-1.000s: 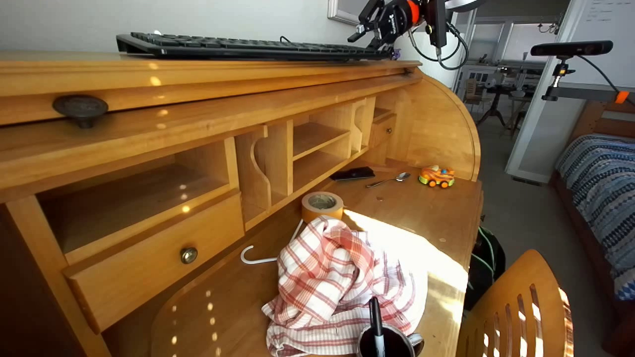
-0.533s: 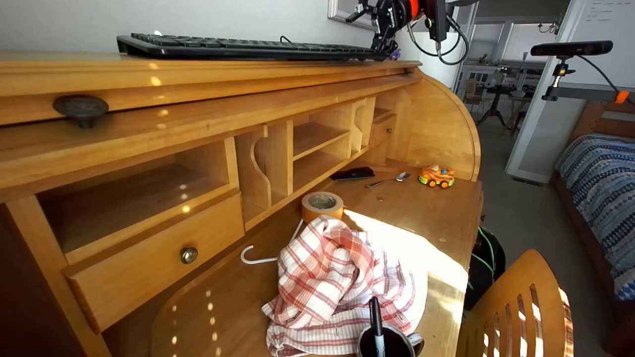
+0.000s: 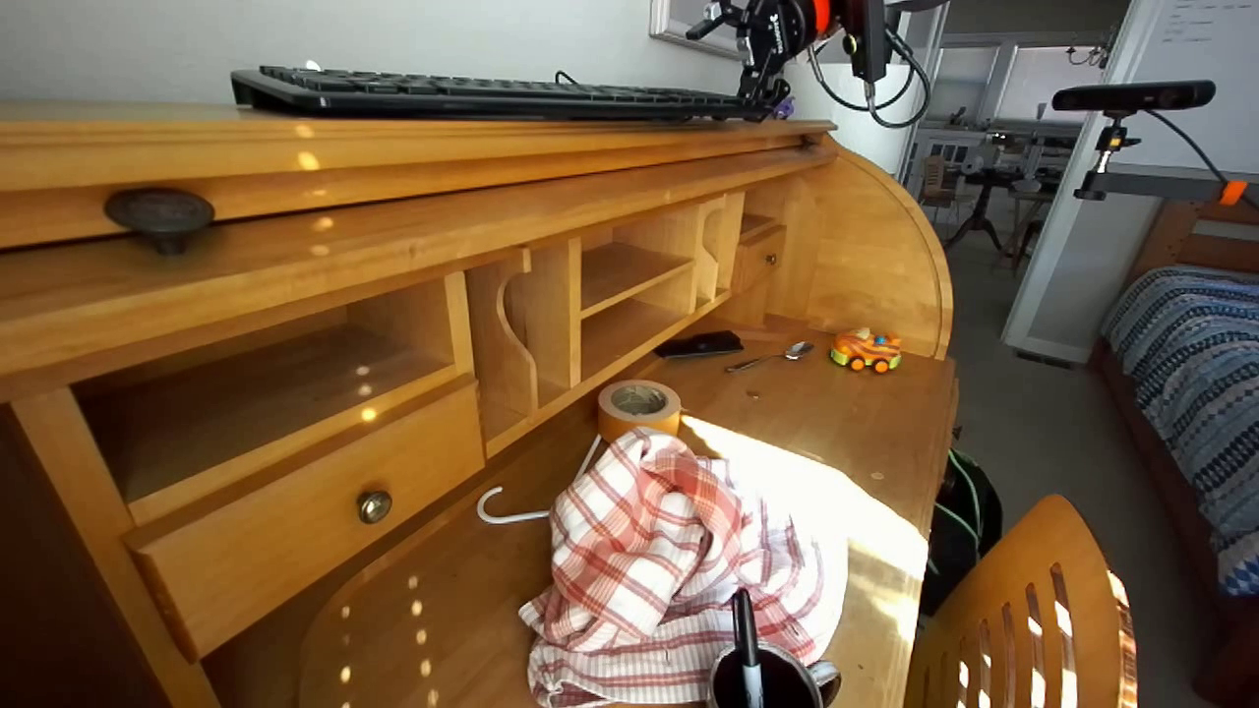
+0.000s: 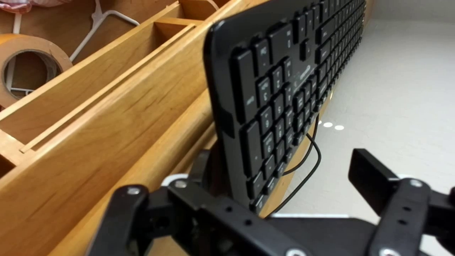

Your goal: Move the keyboard to the bottom

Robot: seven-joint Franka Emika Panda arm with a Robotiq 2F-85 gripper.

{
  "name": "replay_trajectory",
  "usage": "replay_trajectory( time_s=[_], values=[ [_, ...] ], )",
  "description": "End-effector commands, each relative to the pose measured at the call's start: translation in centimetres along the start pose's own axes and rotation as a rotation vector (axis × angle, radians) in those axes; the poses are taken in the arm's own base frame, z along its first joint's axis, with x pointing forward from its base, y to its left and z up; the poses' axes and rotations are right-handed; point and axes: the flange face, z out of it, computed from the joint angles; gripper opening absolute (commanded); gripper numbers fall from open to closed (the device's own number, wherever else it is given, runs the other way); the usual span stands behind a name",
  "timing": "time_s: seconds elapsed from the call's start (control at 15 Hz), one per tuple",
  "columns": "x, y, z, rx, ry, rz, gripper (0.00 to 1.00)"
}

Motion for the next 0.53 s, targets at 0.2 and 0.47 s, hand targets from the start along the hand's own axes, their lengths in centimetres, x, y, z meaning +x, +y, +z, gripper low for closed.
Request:
replay_trajectory(
  time_s=[0.2,0.47],
  values=[
    [-1.0,0.1,1.9,0.073,-0.075,0.002,1.00],
    [-0.9,0.5,2.4,0.121,-0.085,0.008,1.00]
  ],
)
